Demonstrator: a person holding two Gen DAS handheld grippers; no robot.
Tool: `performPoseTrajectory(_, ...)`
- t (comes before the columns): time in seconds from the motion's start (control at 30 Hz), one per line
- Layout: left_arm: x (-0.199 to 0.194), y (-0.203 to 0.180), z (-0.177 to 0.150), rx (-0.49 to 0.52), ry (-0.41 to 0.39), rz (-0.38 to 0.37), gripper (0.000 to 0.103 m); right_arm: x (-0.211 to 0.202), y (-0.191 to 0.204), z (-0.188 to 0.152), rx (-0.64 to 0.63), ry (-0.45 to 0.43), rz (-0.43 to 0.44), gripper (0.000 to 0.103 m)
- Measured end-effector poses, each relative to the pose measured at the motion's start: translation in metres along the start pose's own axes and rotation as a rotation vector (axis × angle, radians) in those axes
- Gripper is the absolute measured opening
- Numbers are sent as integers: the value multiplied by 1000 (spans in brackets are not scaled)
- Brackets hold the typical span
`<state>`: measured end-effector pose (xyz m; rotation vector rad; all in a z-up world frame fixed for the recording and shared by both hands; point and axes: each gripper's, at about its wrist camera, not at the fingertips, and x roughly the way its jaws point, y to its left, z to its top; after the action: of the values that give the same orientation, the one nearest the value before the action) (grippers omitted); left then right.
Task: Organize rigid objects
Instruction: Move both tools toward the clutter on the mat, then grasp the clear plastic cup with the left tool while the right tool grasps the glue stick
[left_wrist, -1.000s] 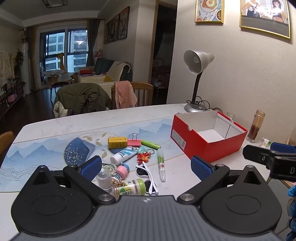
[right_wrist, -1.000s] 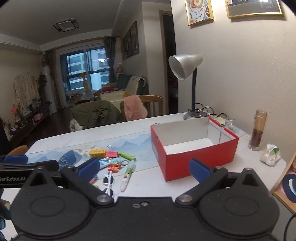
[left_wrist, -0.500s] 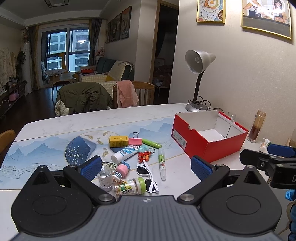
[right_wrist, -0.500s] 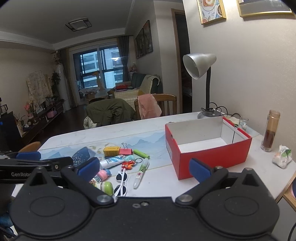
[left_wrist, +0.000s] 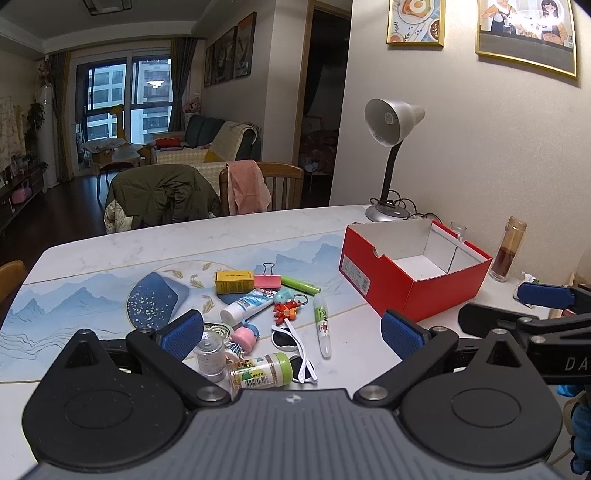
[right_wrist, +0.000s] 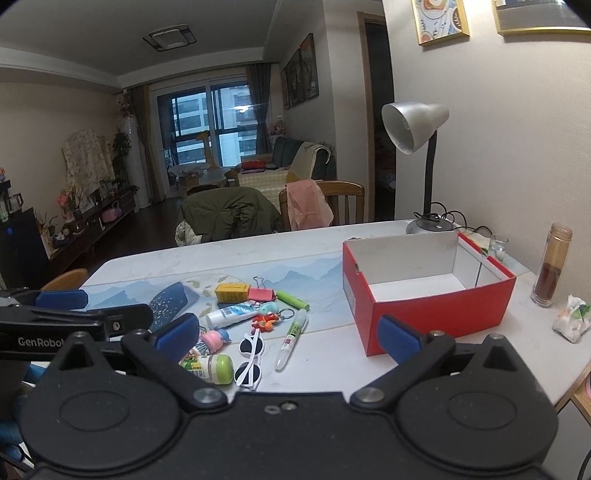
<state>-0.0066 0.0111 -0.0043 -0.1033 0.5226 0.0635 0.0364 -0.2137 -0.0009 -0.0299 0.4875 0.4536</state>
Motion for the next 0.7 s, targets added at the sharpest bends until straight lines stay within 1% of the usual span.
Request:
performPoseTrajectory(0.17, 2, 7, 0, -8, -10, 3, 103, 6, 6, 3, -20, -1, 31, 103)
performPoseTrajectory(0.37, 13, 17, -1, -31, 8, 11, 103, 22, 8, 6, -35, 20, 48, 101)
performPoseTrajectory(0.47, 23, 22, -2, -37, 32, 21, 103, 33, 9, 8, -42, 29, 59, 101)
performPoseTrajectory(0.53, 32, 28, -3, -48, 56, 45, 103, 44, 9, 10, -49, 41, 68, 101)
performPoseTrajectory(0.7, 58, 48, -7, -109, 114, 76, 103, 73, 12, 9, -71, 74, 88, 100)
